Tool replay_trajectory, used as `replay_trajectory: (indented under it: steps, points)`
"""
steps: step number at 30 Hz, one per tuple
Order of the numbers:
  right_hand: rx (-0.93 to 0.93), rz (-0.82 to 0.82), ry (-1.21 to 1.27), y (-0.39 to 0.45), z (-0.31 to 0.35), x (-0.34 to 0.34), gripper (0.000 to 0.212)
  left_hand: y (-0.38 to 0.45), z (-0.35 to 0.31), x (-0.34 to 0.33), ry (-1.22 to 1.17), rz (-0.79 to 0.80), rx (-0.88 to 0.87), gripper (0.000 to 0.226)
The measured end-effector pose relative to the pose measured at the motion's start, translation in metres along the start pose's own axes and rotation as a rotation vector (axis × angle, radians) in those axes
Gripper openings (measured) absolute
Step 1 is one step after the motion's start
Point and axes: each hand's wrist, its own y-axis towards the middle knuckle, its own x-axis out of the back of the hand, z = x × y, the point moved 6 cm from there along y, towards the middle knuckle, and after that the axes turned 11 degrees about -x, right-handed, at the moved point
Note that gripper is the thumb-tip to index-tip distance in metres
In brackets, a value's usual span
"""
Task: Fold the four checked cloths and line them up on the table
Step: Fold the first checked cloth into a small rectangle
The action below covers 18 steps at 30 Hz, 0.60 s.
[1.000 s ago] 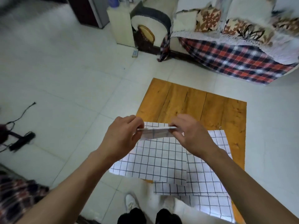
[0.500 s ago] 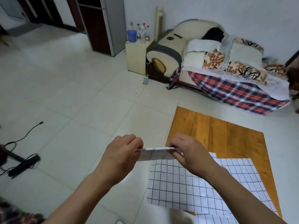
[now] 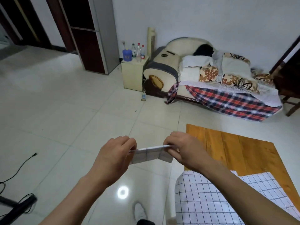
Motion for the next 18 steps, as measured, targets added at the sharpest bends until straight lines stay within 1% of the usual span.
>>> replay_trajectory:
  steps: [5,8,11,14,18]
  points:
    - [-0.073,-0.041,0.019,0.076,-0.008,-0.028,0.006,0.061,0.072,-0.014,0.045,0.06,-0.056,0.031]
    - [-0.109,-0.021,0.03,0.139,-0.021,-0.03,0.006,0.112,0.115,-0.014,0.066,0.084,-0.084,0.031]
    - [-0.148,-0.058,0.044,0.19,-0.036,-0.012,0.007,0.17,0.146,-0.004,0.089,0.106,-0.153,0.029]
    - [-0.212,-0.118,0.018,0.223,-0.054,0.01,0.004,0.229,0.166,0.0,0.061,0.116,-0.211,0.025]
    - [-0.346,-0.187,-0.057,0.255,-0.086,0.031,0.001,0.303,0.182,-0.017,-0.019,0.119,-0.315,0.02]
